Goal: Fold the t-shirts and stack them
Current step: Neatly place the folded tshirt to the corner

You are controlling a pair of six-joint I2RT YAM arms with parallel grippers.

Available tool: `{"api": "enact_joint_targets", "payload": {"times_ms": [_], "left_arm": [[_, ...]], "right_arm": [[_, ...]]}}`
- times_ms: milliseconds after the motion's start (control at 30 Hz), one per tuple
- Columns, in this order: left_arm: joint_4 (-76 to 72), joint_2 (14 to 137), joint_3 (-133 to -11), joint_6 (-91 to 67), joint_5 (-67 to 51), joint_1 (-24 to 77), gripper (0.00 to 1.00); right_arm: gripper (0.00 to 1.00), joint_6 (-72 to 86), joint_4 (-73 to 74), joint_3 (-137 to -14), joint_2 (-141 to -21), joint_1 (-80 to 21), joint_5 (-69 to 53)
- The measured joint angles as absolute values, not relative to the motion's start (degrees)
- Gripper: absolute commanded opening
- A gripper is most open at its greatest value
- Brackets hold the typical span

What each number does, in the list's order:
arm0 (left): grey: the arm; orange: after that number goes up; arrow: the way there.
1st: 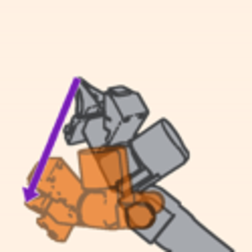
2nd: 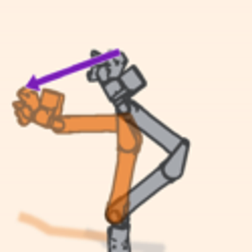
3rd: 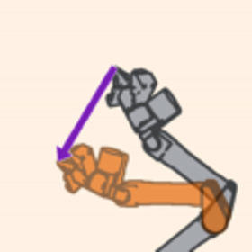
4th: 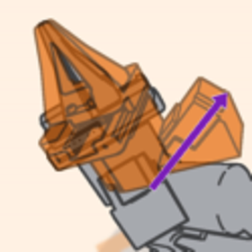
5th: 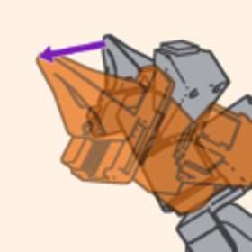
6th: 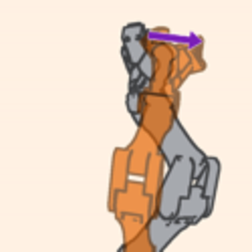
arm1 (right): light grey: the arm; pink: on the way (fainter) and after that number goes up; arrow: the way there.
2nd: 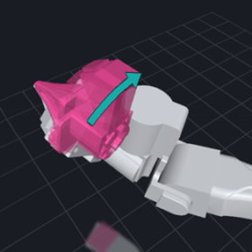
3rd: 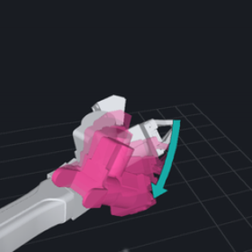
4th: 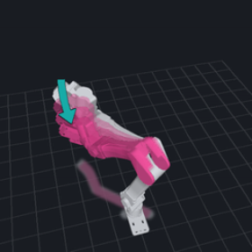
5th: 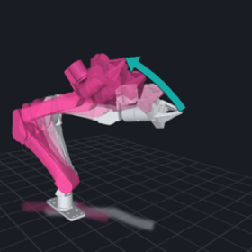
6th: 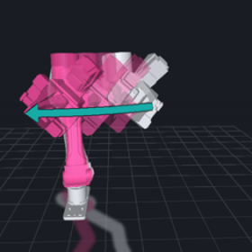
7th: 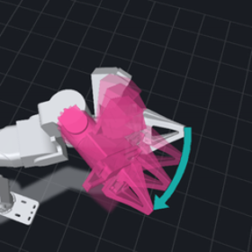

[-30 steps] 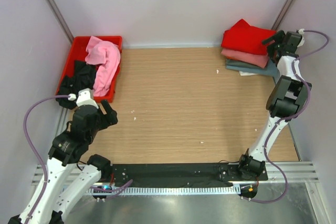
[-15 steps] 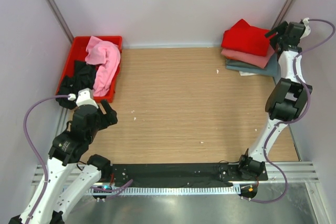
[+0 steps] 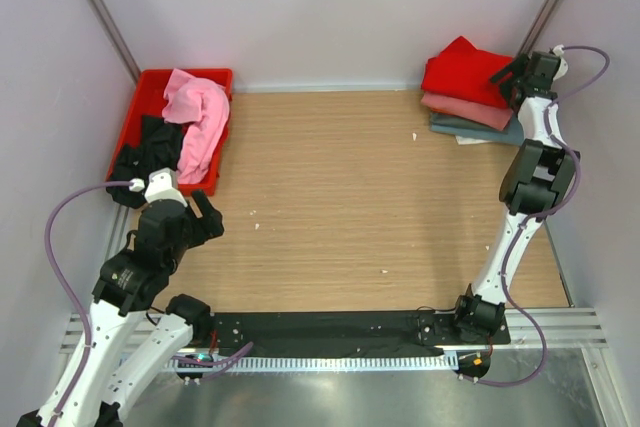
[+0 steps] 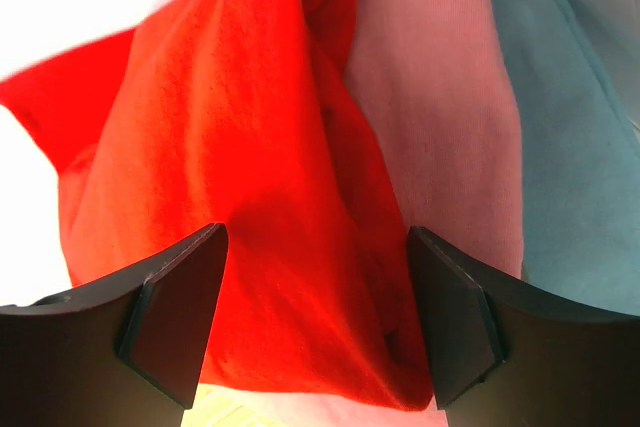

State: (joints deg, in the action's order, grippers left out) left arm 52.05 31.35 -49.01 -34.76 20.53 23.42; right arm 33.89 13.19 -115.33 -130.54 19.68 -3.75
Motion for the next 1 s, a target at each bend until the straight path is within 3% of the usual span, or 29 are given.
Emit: {"api": "enact_joint_targets", "payload": {"times_ms": [67, 167, 267, 433, 533, 600, 633, 1000], "left_arm": [[52.1, 31.4, -49.0, -34.7, 20.5, 23.3, 0.78], [52.1, 31.4, -49.0, -34.7, 20.5, 23.1, 0.77], [52.1, 31.4, -49.0, -34.7, 20.5, 23.0, 0.77], [52.1, 31.4, -49.0, -34.7, 20.5, 22.7, 0.77], [52.1, 31.4, -49.0, -34.7, 20.4, 22.7, 0.77], [52.1, 31.4, -48.9, -34.7, 20.4, 22.7, 0.77], [52.1, 31.4, -48.9, -34.7, 20.4, 22.7, 0.77], [52.1, 31.4, -48.9, -34.7, 20.3, 22.7, 0.77]], "right_arm": [[0.78, 33.7, 13.4, -115.4, -130.6, 19.7, -3.8], [0.70, 33.5, 13.3, -116.1, -130.6, 19.7, -3.8], [0.55, 33.3, 12.4, -116.1, -130.6, 19.6, -4.2], [0.46, 33.2, 11.6, -116.0, -130.6, 19.4, -4.7], [0.28, 33.1, 11.4, -116.0, -130.6, 19.3, -5.2], [0.04, 32.8, 11.2, -116.0, -130.6, 19.3, -5.6], [0.01, 33.0, 11.1, -116.0, -130.6, 19.3, -5.8], [0.02, 33.8, 11.7, -109.7, -126.7, 19.1, 0.3]]}}
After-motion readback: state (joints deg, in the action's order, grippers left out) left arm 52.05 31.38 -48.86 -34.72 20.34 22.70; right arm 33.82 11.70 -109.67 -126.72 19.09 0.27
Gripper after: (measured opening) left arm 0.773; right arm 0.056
